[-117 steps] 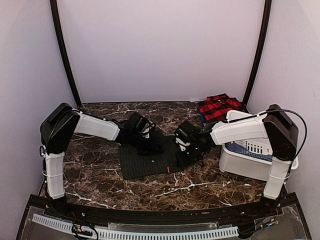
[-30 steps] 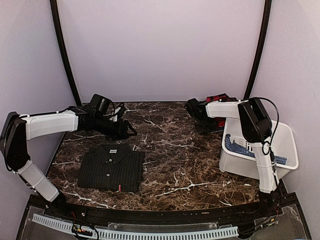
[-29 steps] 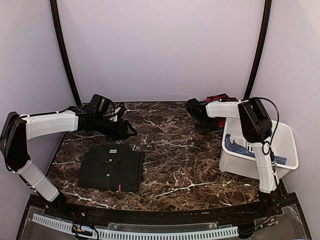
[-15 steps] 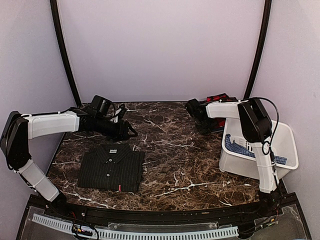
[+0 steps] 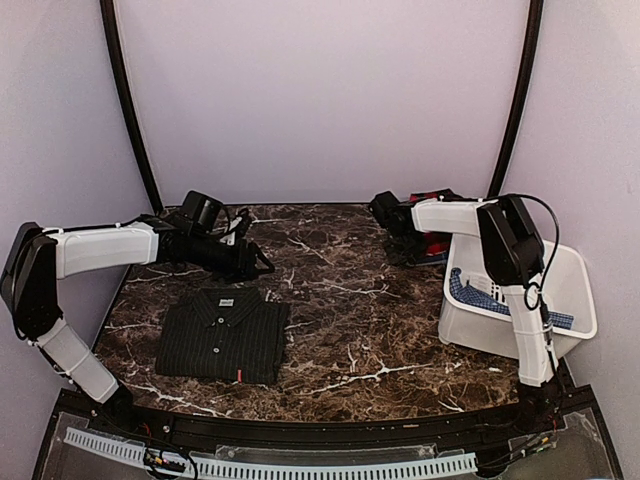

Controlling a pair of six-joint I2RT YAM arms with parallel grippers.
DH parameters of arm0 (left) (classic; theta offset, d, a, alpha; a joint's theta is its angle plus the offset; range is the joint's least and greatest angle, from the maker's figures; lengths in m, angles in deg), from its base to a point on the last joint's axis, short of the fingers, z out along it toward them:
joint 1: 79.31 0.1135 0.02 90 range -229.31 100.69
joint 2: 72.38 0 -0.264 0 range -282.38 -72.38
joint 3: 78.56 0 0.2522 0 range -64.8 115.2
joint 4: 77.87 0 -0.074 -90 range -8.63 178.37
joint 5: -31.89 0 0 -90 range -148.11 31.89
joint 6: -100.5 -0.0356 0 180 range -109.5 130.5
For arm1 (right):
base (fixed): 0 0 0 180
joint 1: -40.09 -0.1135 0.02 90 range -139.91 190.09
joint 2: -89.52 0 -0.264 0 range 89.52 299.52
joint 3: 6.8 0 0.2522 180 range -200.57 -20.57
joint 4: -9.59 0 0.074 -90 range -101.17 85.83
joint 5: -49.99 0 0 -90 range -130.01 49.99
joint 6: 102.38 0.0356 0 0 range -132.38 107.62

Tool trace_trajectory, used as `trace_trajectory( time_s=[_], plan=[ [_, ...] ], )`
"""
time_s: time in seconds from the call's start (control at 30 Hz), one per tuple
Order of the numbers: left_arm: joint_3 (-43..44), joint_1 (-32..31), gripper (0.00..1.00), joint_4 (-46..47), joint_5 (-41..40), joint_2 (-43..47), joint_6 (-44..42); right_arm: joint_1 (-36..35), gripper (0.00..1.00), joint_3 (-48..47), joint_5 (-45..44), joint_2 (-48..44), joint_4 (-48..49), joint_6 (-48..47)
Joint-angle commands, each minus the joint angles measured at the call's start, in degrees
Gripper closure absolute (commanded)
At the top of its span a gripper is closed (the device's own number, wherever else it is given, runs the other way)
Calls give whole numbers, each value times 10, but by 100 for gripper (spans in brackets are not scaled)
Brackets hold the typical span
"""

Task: Fold and stack the long sleeve shirts
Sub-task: Move the square-folded shirt to the center of the board.

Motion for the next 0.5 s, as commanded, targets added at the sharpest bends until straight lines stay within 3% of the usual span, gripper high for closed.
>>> trace_trajectory(
  time_s=[0.0, 0.47],
  plan=[
    [-9, 3, 45, 2, 3, 3, 1, -51, 100, -24, 131, -23, -5, 38],
    [-26, 5, 45, 10, 2, 10, 3, -168, 100, -155, 414, 31, 78, 182]
  ],
)
